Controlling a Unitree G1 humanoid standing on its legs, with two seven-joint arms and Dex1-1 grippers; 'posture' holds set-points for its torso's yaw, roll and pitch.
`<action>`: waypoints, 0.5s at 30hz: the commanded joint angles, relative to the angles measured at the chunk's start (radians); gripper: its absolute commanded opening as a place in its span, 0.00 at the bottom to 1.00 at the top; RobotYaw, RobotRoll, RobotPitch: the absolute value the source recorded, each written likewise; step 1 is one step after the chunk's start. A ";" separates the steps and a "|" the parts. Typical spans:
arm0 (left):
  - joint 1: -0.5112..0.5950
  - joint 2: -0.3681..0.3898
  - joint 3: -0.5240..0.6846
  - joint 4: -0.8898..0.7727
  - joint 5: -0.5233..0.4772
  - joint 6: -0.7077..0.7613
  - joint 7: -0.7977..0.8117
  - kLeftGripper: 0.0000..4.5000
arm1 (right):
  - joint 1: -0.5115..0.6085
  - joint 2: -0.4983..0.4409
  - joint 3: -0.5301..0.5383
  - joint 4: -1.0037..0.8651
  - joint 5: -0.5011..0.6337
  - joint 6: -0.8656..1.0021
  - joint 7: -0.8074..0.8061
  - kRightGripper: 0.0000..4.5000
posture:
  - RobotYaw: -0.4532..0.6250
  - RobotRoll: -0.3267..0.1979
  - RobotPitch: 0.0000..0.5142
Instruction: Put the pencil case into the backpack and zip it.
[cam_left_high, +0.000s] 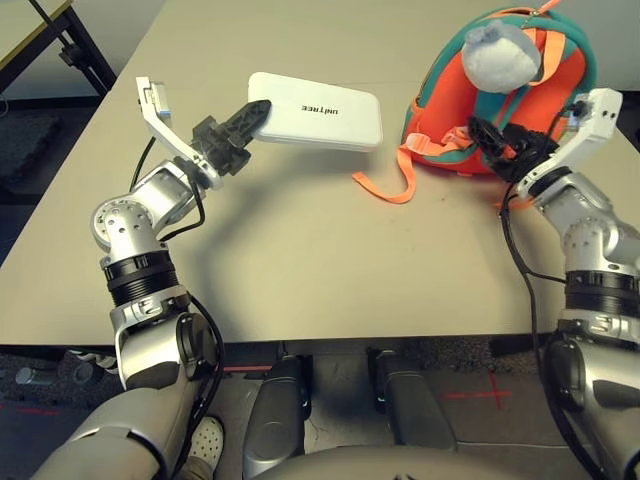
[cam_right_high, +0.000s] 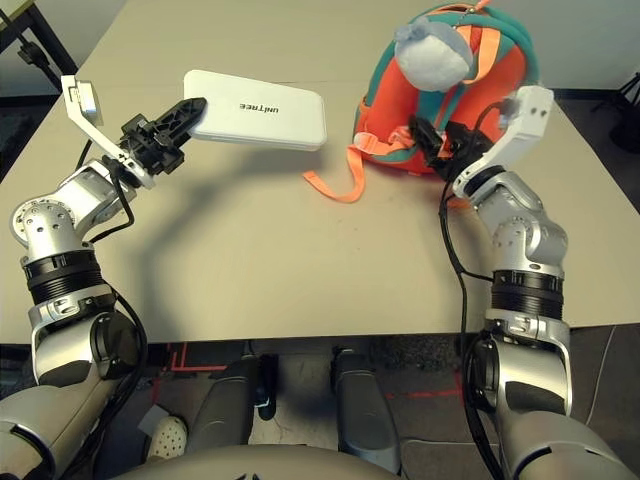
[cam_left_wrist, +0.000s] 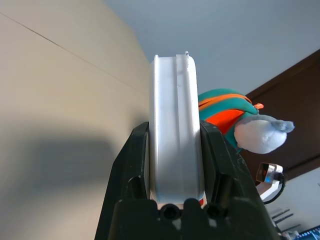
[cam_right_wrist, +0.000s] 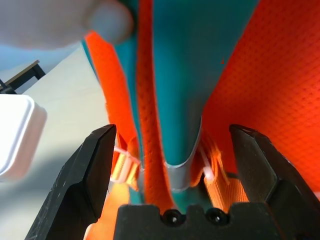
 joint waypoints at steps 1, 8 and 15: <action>0.002 0.009 0.004 -0.031 -0.015 -0.019 0.005 0.30 | -0.036 0.009 0.006 0.107 -0.052 -0.089 0.005 1.00 | 0.33 0.62 0.32; -0.007 0.014 0.004 -0.035 -0.022 -0.023 0.010 0.30 | 0.011 -0.005 -0.001 0.043 -0.048 -0.068 0.046 0.63 | 0.32 0.62 0.32; -0.041 0.024 -0.008 -0.003 -0.013 -0.033 -0.006 0.30 | 0.138 -0.055 -0.011 -0.213 0.023 0.086 0.085 0.18 | 0.30 0.62 0.32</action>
